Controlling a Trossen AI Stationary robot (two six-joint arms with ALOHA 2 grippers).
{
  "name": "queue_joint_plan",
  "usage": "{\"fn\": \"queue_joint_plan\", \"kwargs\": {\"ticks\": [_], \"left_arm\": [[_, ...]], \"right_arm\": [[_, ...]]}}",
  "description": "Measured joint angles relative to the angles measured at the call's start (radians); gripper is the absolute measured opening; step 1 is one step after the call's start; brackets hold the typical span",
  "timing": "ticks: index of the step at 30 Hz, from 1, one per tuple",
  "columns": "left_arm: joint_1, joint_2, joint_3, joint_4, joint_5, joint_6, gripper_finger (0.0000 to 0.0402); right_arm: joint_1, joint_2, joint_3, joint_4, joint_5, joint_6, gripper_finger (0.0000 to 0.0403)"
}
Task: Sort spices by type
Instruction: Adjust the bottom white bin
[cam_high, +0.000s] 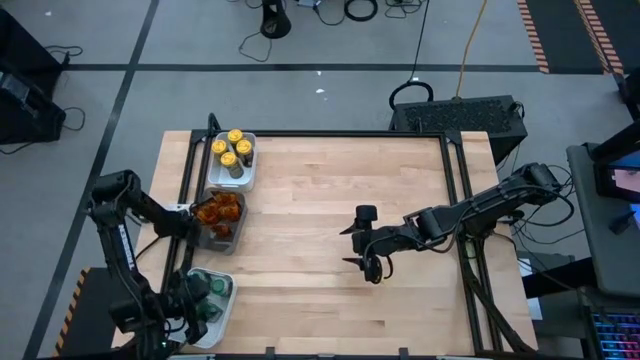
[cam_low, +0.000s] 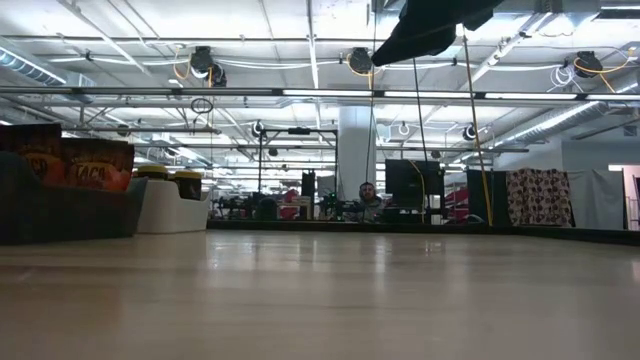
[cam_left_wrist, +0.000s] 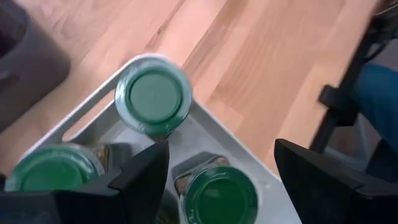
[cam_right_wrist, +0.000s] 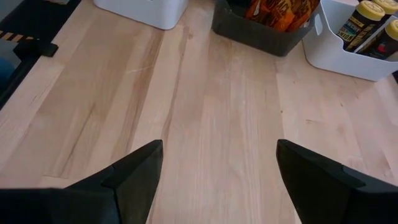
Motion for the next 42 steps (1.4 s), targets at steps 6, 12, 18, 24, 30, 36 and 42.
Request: {"fn": "queue_joint_plan", "kwargs": {"ticks": [6, 12, 18, 24, 30, 36, 42], "left_arm": [[0.014, -0.054, 0.001, -0.003, -0.068, 0.078, 0.0294], [0.063, -0.087, 0.001, 0.003, -0.177, 0.227, 0.0294], [0.192, -0.08, 0.001, 0.068, -0.172, 0.496, 0.0294], [0.345, -0.079, 0.001, 0.219, -0.12, 0.848, 0.0294], [0.502, -0.065, -0.01, 0.209, 0.044, 0.999, 0.0294], [0.608, -0.041, -0.074, 0.212, 0.237, 1.064, 0.0264], [0.647, -0.039, -0.097, 0.22, 0.311, 1.101, 0.0184]], "right_arm": [[-0.002, 0.0, 0.0, 0.0, 0.0, 0.0, 0.0297], [-0.002, 0.0, 0.0, 0.0, -0.001, 0.0, 0.0297], [-0.003, 0.0, 0.0, 0.0, -0.001, 0.0, 0.0297], [-0.003, 0.0, 0.0, 0.006, -0.001, 0.0, 0.0297], [-0.003, 0.0, 0.0, 0.005, -0.005, 0.004, 0.0297], [-0.002, 0.0, 0.0, -0.002, -0.005, 0.008, 0.0297], [-0.002, 0.0, 0.0, -0.005, -0.005, 0.003, 0.0297]]}}
